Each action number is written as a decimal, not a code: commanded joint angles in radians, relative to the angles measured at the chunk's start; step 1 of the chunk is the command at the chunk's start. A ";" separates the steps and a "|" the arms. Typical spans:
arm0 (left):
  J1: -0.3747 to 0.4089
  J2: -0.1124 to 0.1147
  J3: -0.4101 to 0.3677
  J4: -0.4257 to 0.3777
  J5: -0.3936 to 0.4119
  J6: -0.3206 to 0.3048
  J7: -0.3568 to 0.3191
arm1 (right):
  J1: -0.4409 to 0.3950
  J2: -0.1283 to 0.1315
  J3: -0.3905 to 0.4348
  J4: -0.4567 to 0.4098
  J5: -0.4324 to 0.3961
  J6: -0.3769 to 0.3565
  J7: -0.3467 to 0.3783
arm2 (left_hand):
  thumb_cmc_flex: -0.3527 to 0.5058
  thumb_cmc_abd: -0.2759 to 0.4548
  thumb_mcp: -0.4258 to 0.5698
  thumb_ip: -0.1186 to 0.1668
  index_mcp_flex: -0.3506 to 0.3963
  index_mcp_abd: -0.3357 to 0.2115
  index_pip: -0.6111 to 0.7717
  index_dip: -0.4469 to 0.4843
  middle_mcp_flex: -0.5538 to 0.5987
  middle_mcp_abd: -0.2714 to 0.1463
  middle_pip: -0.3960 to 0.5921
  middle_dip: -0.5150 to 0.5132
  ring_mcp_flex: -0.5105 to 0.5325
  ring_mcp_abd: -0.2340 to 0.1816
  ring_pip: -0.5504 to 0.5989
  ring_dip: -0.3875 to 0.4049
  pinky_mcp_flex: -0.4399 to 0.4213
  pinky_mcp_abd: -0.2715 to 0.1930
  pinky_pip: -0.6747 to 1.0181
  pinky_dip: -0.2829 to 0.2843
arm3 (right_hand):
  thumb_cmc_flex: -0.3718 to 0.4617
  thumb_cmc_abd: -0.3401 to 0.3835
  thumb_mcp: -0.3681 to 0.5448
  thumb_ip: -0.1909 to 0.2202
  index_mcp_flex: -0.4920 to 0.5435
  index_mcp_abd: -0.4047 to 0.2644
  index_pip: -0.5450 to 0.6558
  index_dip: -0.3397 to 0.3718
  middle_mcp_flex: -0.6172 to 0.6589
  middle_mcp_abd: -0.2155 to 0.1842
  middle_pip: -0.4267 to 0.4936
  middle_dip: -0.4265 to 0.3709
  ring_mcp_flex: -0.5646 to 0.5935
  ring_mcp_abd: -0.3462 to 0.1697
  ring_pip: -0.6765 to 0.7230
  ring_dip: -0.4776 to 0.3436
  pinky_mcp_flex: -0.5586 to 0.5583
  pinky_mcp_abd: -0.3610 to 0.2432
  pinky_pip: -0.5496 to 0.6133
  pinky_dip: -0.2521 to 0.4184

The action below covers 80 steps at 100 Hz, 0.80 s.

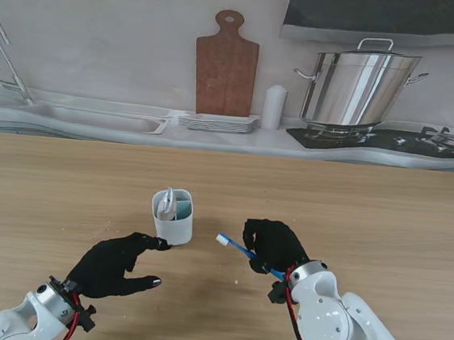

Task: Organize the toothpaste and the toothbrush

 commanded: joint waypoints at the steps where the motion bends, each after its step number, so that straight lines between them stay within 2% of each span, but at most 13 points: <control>1: 0.016 -0.003 -0.013 -0.016 0.003 0.004 -0.010 | 0.029 -0.024 -0.011 -0.010 0.014 -0.001 0.003 | 0.012 0.023 0.016 -0.001 0.022 0.002 0.001 0.001 0.019 -0.009 0.006 -0.005 0.011 0.032 -0.008 -0.028 -0.019 0.007 -0.009 0.002 | 0.071 0.004 0.077 -0.037 0.030 -0.013 0.047 0.010 0.019 0.026 0.042 0.021 0.017 -0.026 0.000 -0.008 -0.005 -0.005 0.018 0.014; 23: 0.043 -0.006 -0.060 -0.028 0.020 0.013 0.004 | 0.124 -0.062 -0.069 0.043 0.161 -0.001 -0.057 | 0.010 0.021 0.018 -0.002 0.024 0.001 0.001 0.001 0.019 -0.009 0.004 -0.006 -0.010 0.035 -0.037 -0.040 -0.052 0.027 -0.044 0.000 | 0.076 0.033 0.077 -0.061 0.015 -0.005 0.045 0.023 0.004 0.029 0.045 0.021 0.014 -0.017 -0.018 -0.016 -0.028 -0.004 0.010 0.021; 56: 0.098 -0.010 -0.137 -0.036 0.042 0.029 0.017 | 0.253 -0.122 -0.156 0.144 0.297 -0.037 -0.163 | 0.003 0.020 0.014 -0.005 0.029 -0.001 0.000 0.001 0.024 -0.008 0.002 -0.007 -0.025 0.043 -0.068 -0.052 -0.085 0.056 -0.083 0.006 | 0.079 0.069 0.076 -0.096 0.001 -0.010 0.045 0.027 -0.017 0.027 0.049 0.015 -0.009 -0.013 -0.025 -0.011 -0.050 -0.011 0.000 0.030; 80: 0.102 -0.011 -0.162 -0.037 0.045 0.023 0.021 | 0.331 -0.168 -0.213 0.212 0.369 -0.088 -0.244 | -0.002 0.025 0.010 -0.006 0.030 -0.001 -0.001 0.001 0.022 -0.008 -0.002 -0.007 -0.040 0.044 -0.090 -0.059 -0.108 0.071 -0.109 0.013 | 0.075 0.161 0.076 -0.144 -0.034 -0.021 0.051 0.048 -0.062 0.025 0.061 0.022 -0.057 -0.009 -0.021 0.004 -0.099 -0.017 -0.011 0.045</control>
